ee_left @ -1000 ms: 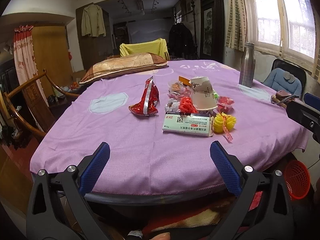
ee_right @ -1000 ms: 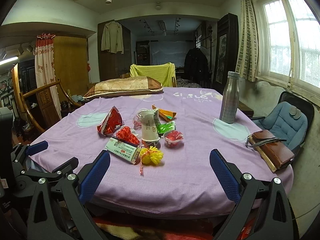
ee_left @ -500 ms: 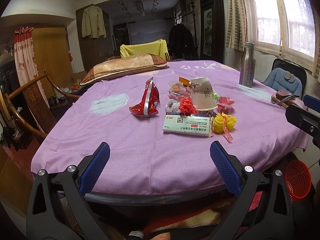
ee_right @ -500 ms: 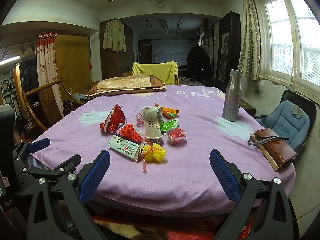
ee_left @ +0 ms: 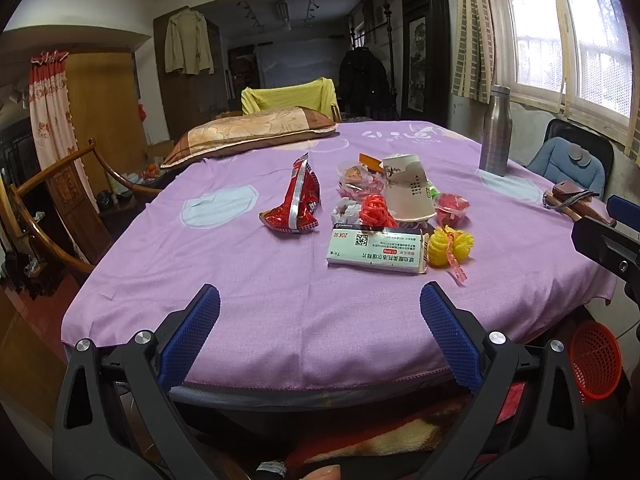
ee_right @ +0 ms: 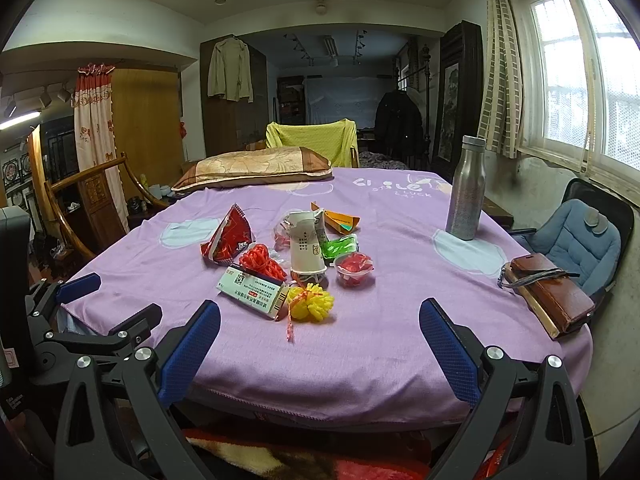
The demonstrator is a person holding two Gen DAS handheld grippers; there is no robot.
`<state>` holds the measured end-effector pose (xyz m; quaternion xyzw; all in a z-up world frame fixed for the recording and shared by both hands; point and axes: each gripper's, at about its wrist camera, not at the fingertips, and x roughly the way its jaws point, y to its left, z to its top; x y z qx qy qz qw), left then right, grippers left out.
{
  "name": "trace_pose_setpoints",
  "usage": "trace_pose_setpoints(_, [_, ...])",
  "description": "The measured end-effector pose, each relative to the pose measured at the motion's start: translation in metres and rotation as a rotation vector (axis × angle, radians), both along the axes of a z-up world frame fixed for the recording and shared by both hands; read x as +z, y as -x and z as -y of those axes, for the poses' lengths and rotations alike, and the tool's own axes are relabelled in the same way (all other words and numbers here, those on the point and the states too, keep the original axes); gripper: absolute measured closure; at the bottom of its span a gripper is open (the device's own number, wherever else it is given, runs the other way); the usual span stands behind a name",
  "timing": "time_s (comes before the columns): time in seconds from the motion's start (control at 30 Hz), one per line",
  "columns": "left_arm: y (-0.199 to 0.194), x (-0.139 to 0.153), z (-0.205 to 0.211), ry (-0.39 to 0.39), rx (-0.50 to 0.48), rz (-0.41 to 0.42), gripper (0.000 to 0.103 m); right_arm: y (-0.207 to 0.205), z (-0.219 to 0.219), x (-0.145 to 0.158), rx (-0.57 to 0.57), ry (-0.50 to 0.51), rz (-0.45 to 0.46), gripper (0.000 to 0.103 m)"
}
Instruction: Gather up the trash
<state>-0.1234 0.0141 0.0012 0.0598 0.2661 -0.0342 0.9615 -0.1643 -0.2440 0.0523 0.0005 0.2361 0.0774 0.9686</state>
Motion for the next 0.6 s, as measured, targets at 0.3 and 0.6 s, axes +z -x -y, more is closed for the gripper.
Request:
trace_pose_setpoints(0.3, [-0.0002,-0.0003,-0.0006,0.0,0.0,-0.001,0.007,0.0,0.0004,-0.0026,0.002,-0.003,-0.009,0.006])
trace_pose_setpoints(0.6, [-0.004,-0.007,-0.0007,0.009,-0.005,-0.024,0.007,-0.0024,0.0011,-0.0059,0.004,-0.003,-0.017,0.006])
